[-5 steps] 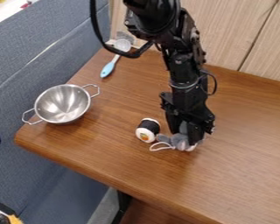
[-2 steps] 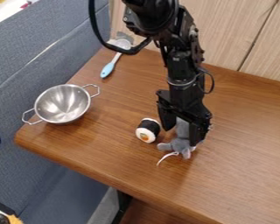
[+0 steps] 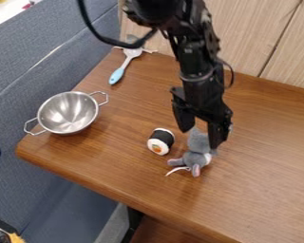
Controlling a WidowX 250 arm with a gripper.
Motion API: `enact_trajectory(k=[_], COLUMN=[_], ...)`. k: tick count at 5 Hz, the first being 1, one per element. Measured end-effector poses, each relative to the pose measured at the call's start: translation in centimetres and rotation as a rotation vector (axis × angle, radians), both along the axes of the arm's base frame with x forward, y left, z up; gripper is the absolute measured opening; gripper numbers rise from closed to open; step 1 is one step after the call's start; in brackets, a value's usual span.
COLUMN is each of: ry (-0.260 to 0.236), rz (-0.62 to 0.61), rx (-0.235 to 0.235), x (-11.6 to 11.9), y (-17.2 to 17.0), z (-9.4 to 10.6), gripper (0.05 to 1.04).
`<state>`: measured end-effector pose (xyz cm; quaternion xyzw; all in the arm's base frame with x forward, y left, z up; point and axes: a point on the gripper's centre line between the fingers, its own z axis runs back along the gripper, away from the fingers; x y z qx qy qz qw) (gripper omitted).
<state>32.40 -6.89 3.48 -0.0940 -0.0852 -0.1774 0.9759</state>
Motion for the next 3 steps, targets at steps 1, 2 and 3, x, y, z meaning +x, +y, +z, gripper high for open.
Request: enact_trajectory(k=[1, 2, 3], ry=[-0.094, -0.137, -0.139], rz=[0.012, 0.022, 0.018], rx=[-0.028, -0.053, -0.051], x=[-0.5, -0.8, -0.8], y=[0.6, 1.4, 1.4], z=[3.3, 4.7, 4.7], gripper=[1.0, 1.0, 1.0])
